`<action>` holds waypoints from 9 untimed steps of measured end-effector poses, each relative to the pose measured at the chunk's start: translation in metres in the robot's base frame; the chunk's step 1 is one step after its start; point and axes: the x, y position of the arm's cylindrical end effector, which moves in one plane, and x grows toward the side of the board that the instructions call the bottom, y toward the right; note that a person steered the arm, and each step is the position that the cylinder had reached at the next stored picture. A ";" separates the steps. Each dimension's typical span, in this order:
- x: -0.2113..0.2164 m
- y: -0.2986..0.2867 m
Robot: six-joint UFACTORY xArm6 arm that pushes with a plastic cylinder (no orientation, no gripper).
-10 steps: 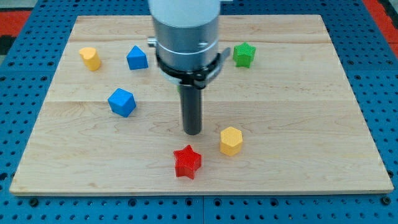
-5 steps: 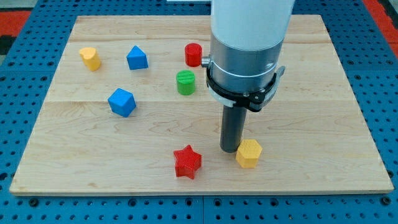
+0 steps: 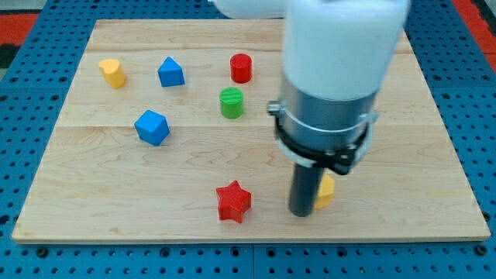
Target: Move the yellow hexagon towards the right center
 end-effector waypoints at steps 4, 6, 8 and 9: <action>-0.039 0.060; -0.063 0.067; -0.066 0.120; -0.076 0.119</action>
